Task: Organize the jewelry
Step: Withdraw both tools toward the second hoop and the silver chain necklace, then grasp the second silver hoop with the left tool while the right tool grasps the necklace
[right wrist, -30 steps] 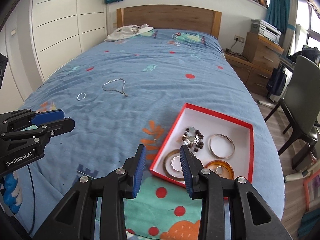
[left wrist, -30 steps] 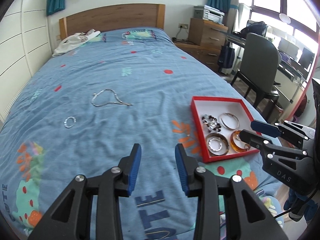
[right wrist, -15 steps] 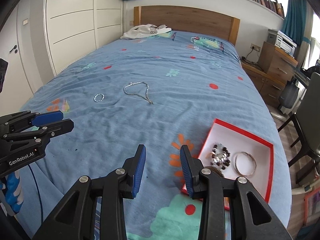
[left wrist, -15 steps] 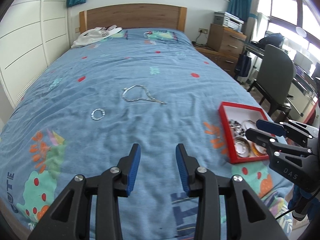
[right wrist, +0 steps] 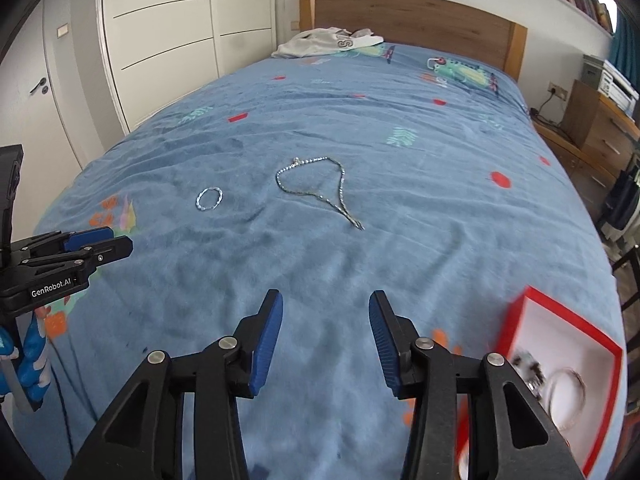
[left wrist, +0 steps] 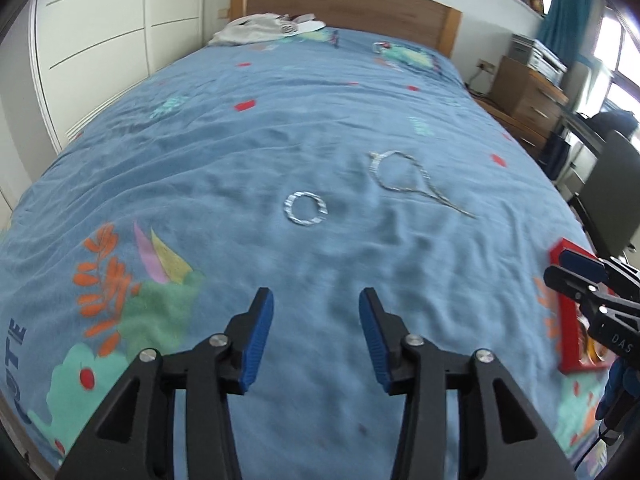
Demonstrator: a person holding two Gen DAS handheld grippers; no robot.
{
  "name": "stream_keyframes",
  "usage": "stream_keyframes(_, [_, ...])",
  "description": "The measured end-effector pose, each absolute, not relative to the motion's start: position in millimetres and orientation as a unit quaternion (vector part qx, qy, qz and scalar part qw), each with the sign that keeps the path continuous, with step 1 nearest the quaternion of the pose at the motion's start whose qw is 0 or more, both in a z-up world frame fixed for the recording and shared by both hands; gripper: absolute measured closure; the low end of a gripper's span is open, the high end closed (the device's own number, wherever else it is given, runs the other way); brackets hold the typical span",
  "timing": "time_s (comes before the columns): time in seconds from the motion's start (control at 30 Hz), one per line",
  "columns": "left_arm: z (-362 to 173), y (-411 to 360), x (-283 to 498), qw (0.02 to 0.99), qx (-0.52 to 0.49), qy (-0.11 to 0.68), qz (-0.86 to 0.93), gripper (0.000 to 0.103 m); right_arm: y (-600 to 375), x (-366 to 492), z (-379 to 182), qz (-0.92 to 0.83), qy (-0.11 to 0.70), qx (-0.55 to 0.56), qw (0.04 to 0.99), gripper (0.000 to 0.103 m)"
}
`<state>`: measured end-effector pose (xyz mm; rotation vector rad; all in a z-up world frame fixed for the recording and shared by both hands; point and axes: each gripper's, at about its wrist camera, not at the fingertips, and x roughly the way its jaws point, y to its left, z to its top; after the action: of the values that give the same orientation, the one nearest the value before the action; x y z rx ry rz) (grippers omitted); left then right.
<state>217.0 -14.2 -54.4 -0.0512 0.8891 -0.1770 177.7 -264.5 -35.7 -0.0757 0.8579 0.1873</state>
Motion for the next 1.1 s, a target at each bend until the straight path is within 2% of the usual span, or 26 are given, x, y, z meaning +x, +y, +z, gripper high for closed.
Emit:
stream_keyframes(0.2, [-77.6, -14.1, 270.6, 0.892, -0.037, 0.439, -0.101, 0.057, -259.2, 239.9, -55.8, 0.107, 0.415, -0.04, 0.903, 0.048])
stream_keyframes(0.3, [-88.4, -21.5, 294.1, 0.89, -0.035, 0.442, -0.109, 0.055, -260.7, 270.8, -63.8, 0.111, 0.414, -0.04, 0.903, 0.039])
stream_keyframes(0.47, [-110.1, -28.7, 327.2, 0.886, -0.031, 0.452, -0.098, 0.055, -260.1, 313.2, -83.8, 0.121, 0.424, -0.054, 0.896, 0.034])
stream_keyframes(0.87, [-128.6, -36.3, 355.6, 0.893, -0.007, 0.442, -0.087, 0.053, -250.9, 357.1, -122.5, 0.143, 0.444, -0.054, 0.883, 0.032])
stream_keyframes(0.93, [-129.6, -35.5, 355.5, 0.895, -0.008, 0.437, -0.087, 0.054, -250.3, 358.9, -124.8, 0.14, 0.442, -0.054, 0.884, 0.043])
stream_keyframes(1.0, [-129.5, -35.0, 354.7, 0.896, -0.013, 0.434, -0.089, 0.055, -249.4, 359.4, -125.4, 0.138, 0.44, -0.056, 0.886, 0.061])
stream_keyframes(1.03, [-128.8, -35.0, 354.2, 0.897, -0.013, 0.433, -0.089, 0.058, -249.0, 359.1, -125.2, 0.138, 0.438, -0.055, 0.886, 0.068])
stream_keyframes(1.07, [-128.3, -35.3, 353.5, 0.897, -0.013, 0.432, -0.089, 0.066, -248.4, 358.8, -124.9, 0.139, 0.438, -0.053, 0.886, 0.083])
stream_keyframes(1.1, [-127.6, -35.3, 352.6, 0.897, -0.015, 0.432, -0.09, 0.065, -248.0, 357.6, -124.5, 0.141, 0.439, -0.048, 0.886, 0.094])
